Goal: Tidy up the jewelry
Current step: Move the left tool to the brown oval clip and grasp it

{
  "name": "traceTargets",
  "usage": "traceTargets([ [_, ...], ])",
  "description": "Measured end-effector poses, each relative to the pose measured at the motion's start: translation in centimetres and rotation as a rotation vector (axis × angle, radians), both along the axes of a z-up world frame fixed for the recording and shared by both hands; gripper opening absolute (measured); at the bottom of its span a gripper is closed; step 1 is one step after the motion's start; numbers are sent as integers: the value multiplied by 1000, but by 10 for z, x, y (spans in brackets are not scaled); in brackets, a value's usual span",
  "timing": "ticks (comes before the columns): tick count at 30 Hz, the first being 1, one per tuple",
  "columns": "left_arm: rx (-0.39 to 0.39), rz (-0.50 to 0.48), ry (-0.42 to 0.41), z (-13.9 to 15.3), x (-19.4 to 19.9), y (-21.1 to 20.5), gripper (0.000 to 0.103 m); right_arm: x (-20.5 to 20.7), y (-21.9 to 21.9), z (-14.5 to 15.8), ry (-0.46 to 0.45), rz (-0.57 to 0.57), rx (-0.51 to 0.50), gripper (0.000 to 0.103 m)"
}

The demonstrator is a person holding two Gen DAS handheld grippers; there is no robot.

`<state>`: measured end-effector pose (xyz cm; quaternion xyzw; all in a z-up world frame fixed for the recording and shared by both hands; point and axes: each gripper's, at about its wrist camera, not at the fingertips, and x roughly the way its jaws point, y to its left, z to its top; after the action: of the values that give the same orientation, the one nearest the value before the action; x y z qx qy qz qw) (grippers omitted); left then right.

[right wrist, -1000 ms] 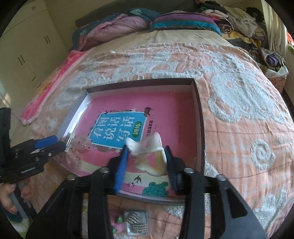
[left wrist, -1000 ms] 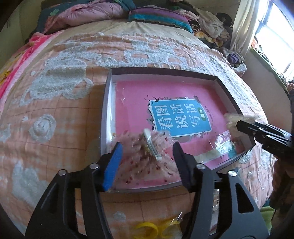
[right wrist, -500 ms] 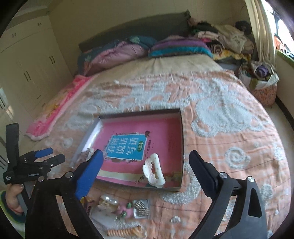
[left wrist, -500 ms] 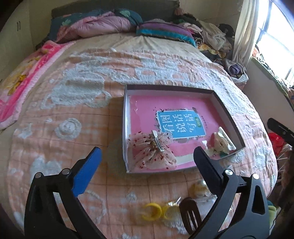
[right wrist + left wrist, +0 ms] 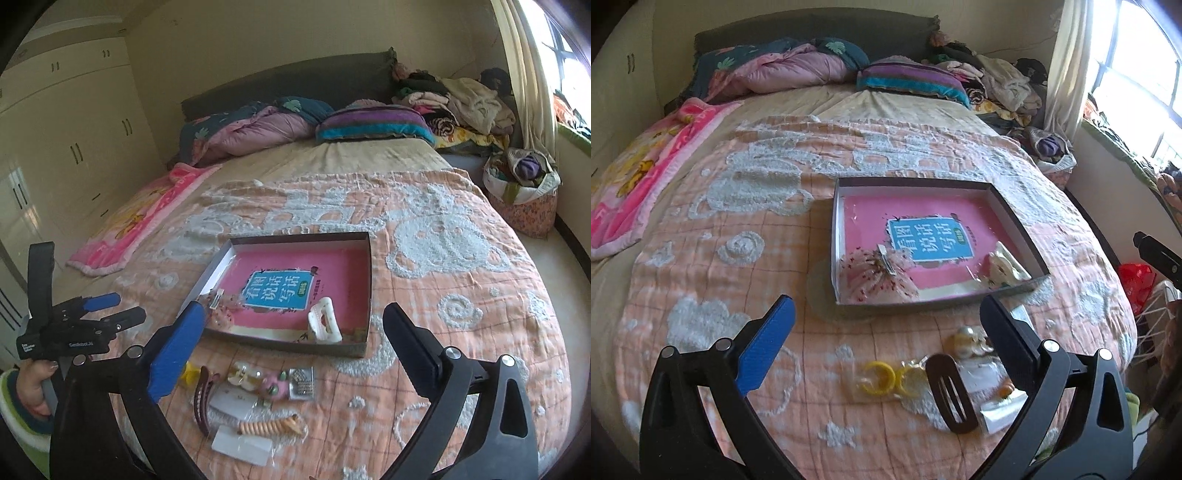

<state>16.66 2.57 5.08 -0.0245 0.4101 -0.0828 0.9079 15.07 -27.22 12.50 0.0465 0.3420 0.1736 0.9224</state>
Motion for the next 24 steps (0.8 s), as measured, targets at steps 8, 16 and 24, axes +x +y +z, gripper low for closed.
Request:
traceTargets([
  [8,8,-25,-2,-3,-29,-10,94,-31,8,0,-14,34,-35,97],
  [16,8,-44,18,-13,-52,-18,94,-57,5,-14,10,52,-45,97],
  [24,-14,-57,64,-31,-68,-23,94,-74,-1,-34,52,50,-56,97],
])
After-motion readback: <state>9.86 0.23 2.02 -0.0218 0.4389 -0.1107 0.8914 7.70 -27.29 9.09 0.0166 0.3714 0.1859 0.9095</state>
